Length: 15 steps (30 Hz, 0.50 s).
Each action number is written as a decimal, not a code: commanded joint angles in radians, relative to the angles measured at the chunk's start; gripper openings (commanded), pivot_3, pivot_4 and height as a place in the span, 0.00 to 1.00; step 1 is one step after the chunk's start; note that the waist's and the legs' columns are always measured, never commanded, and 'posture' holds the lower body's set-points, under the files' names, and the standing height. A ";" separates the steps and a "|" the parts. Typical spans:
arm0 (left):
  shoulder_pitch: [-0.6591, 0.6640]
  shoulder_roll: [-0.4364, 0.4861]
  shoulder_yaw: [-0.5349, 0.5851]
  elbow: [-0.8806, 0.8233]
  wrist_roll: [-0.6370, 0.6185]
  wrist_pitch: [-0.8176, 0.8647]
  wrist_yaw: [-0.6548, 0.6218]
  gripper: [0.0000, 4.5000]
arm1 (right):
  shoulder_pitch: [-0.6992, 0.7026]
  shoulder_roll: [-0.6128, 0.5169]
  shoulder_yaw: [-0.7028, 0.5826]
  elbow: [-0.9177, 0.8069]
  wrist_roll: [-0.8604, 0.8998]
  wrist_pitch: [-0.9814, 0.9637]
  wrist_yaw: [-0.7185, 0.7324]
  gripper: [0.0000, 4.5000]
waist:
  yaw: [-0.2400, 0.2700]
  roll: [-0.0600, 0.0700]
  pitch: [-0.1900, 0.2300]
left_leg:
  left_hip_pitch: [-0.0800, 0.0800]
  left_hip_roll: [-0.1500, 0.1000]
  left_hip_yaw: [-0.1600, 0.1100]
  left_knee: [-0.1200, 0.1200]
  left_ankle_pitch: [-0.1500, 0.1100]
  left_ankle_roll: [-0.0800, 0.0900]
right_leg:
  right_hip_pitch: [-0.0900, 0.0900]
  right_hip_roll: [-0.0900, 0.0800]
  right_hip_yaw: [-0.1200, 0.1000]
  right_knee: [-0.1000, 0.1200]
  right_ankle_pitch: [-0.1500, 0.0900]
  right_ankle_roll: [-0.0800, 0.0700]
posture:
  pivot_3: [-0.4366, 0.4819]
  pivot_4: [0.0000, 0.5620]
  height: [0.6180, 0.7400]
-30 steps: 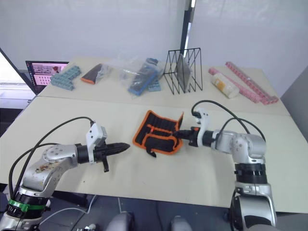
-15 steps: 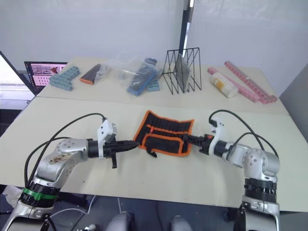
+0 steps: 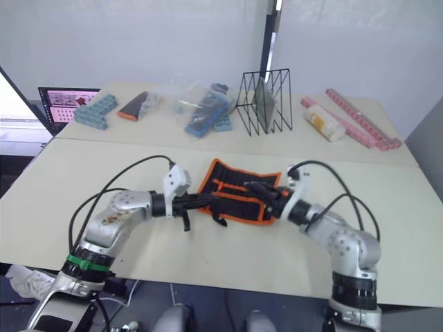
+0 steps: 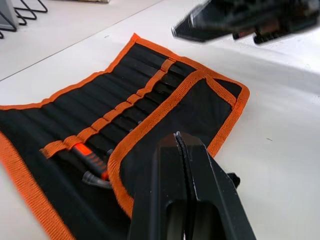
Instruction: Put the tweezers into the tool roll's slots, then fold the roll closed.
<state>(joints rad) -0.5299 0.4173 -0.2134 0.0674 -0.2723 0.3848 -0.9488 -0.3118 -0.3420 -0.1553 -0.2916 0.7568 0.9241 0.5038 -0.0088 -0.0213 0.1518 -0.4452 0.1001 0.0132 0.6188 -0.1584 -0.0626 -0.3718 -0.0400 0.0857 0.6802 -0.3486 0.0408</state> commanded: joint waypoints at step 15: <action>-0.075 -0.097 -0.119 0.179 0.191 0.043 0.085 0.00 | 0.081 -0.093 0.311 0.096 -0.566 -0.356 -0.087 0.00 | 0.002 0.000 0.000 | 0.000 0.000 -0.001 0.004 0.000 0.000 | 0.002 0.001 0.001 0.000 0.000 0.000 | 0.48 0.27 0.78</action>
<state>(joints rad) -0.6131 0.3146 -0.3191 0.2454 -0.1057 0.4127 -0.8704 -0.2484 -0.4200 0.1849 -0.2063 0.2311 0.5687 0.4545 -0.0071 -0.0213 0.1517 -0.4447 0.1002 0.0123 0.6234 -0.1584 -0.0626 -0.3695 -0.0389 0.0866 0.6805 -0.3488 0.0413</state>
